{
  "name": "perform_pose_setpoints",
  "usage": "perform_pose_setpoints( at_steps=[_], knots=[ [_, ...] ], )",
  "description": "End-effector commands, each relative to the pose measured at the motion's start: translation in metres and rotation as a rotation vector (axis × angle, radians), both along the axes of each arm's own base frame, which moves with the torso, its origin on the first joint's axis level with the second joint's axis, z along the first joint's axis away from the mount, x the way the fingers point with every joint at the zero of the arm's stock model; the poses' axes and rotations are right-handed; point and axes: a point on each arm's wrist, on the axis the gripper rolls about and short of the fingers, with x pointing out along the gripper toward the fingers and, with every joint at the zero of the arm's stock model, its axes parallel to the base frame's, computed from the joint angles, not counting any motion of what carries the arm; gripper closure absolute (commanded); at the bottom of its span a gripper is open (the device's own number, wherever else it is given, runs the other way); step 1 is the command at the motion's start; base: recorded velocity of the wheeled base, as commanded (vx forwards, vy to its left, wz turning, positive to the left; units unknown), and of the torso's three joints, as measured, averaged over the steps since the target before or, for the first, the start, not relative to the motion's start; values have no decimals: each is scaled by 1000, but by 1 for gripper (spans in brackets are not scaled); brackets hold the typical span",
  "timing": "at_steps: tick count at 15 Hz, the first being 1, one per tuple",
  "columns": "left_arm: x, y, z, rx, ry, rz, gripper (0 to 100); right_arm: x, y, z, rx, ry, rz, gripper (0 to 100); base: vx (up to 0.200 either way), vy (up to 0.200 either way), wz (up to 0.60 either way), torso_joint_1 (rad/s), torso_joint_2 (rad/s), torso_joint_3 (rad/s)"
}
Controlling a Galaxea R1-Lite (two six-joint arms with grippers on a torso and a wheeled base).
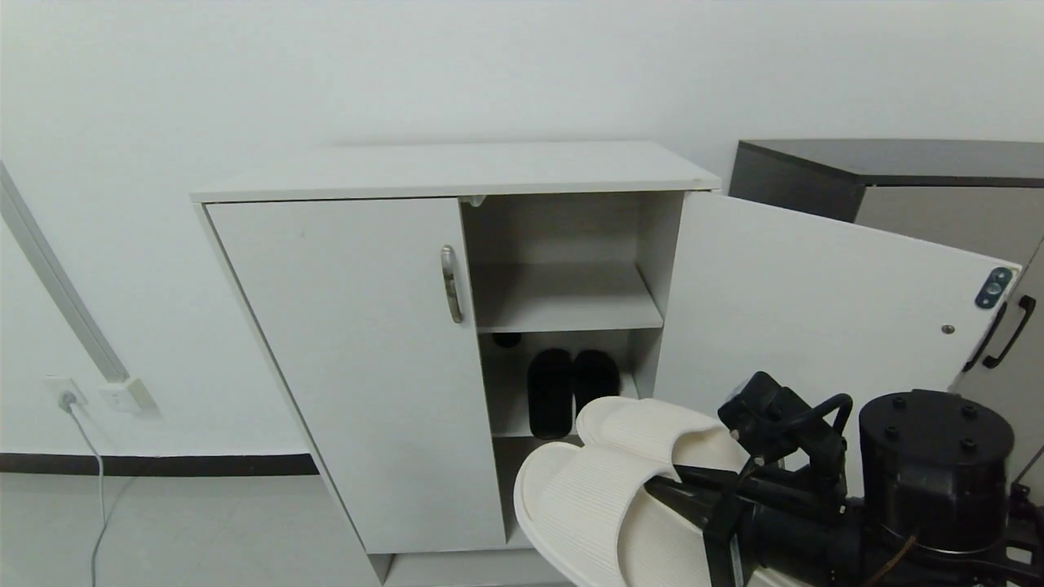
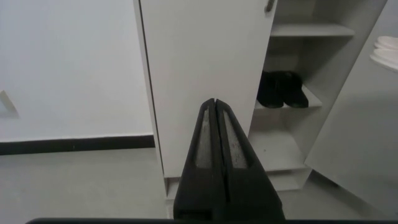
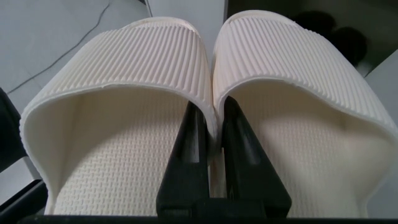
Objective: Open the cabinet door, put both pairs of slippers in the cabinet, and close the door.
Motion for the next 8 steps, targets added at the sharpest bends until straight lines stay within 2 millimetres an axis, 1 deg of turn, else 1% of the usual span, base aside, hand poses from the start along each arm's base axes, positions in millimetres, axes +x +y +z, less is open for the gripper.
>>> perform_pose_setpoints(
  at_steps=[1, 2, 8],
  knots=[
    [0, 0, 0, -1, 0, 0, 100, 0, 0, -1, -2, 2, 1, 100, 0, 0, 0, -41, 447, 408],
    [0, 0, 0, -1, 0, 0, 100, 0, 0, -1, -2, 1, 0, 100, 0, 0, 0, -7, 271, 242],
    [0, 0, 0, 1, 0, 0, 100, 0, 0, 0, 11, -11, 0, 100, 0, 0, 0, 0, 0, 0]
  ],
)
